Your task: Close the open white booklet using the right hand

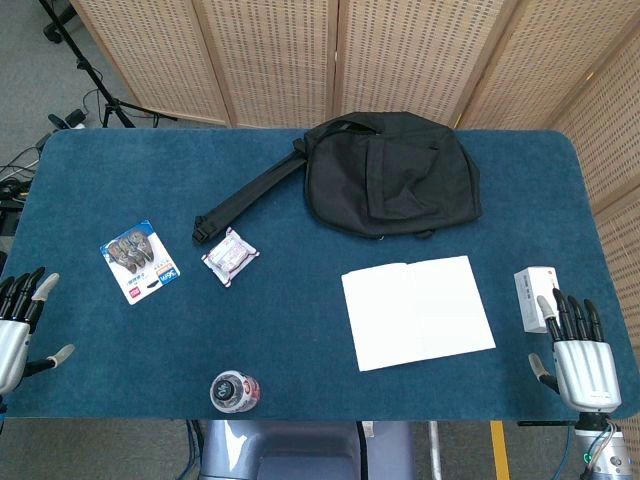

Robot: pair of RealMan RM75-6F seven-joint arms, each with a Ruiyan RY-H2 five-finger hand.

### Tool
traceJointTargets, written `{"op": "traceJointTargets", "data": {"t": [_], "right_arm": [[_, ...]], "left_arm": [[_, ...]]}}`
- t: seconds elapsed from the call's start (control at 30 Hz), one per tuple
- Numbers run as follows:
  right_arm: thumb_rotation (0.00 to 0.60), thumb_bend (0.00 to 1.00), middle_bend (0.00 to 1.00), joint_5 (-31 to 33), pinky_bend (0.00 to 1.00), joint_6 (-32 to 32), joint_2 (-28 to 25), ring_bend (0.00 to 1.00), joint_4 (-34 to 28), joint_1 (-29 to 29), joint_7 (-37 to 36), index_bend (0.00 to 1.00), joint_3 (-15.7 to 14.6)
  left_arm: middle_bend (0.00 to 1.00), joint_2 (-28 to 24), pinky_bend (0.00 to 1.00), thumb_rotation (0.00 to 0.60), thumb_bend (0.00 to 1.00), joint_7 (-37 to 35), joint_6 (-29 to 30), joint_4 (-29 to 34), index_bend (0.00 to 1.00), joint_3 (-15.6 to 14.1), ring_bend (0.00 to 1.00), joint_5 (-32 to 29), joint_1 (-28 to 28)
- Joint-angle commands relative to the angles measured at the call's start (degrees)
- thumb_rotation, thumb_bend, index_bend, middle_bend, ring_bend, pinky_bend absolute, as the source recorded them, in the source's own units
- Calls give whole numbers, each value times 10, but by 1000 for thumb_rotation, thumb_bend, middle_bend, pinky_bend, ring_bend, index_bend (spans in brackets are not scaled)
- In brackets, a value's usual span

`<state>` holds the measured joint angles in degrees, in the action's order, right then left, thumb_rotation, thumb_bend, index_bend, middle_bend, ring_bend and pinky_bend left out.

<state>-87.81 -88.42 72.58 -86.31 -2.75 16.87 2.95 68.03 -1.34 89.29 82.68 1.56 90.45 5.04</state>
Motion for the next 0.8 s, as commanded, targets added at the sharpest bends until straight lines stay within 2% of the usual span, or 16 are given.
{"op": "traceJointTargets", "data": {"t": [0.03, 0.8], "right_arm": [[600, 337, 0, 0, 0, 0, 0, 0, 0, 0, 0, 0, 0], [600, 337, 0, -15, 0, -2, 7, 0, -4, 3, 16, 0, -10]], "left_arm": [[0, 0, 0, 552, 72, -1, 1, 0, 0, 0, 0, 1, 0], [0, -1, 0, 552, 72, 1, -1, 3, 0, 0, 0, 0, 1]]}}
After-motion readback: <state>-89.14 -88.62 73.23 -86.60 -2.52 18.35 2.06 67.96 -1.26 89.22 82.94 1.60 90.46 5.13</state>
